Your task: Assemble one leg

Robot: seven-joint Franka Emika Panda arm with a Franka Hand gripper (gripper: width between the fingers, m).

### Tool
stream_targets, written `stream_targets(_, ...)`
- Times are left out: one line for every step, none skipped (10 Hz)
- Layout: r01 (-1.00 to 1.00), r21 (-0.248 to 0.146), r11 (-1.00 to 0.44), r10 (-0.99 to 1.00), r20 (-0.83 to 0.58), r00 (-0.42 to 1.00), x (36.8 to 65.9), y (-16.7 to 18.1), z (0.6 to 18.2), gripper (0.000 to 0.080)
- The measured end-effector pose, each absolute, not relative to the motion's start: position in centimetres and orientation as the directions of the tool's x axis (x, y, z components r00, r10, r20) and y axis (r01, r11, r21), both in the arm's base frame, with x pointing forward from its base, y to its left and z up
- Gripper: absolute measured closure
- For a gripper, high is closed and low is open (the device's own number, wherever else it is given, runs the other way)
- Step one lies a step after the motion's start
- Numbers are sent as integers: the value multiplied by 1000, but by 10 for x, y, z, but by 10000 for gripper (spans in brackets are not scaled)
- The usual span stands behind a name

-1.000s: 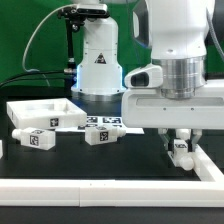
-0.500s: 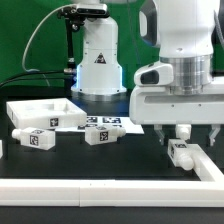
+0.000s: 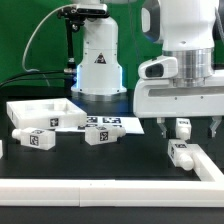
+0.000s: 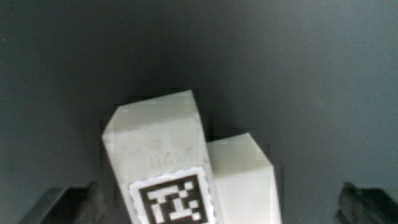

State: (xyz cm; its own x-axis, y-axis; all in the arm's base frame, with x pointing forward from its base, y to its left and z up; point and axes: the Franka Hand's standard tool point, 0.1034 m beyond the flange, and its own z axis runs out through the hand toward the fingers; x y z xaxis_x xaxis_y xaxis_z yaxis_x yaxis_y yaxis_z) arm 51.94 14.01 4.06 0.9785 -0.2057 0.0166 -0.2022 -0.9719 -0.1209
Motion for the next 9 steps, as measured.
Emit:
stream_targets(-155,-116,-981,-160,32,987,525,139,44,150)
stream_targets(-115,-113,-987,-122,51,991,521,132,36,150)
stream_targets(-79,-107,-991,-86,63,994,511,127,23,150)
stream_targets(-53,-110,-993,-61,79,995,509,131,17,150)
stream_targets(-45,-109,-993,-54,76,996,506,133,10,150)
stream_targets(-39,-107,-993,-47,72,996,505,131,7,150)
stream_targets(-38,-107,-994,-46,70,997,505,127,6,150)
stream_targets(-43,-107,-993,-51,70,996,505,126,5,150)
stream_targets(-41,-107,-993,-49,70,996,505,127,5,150)
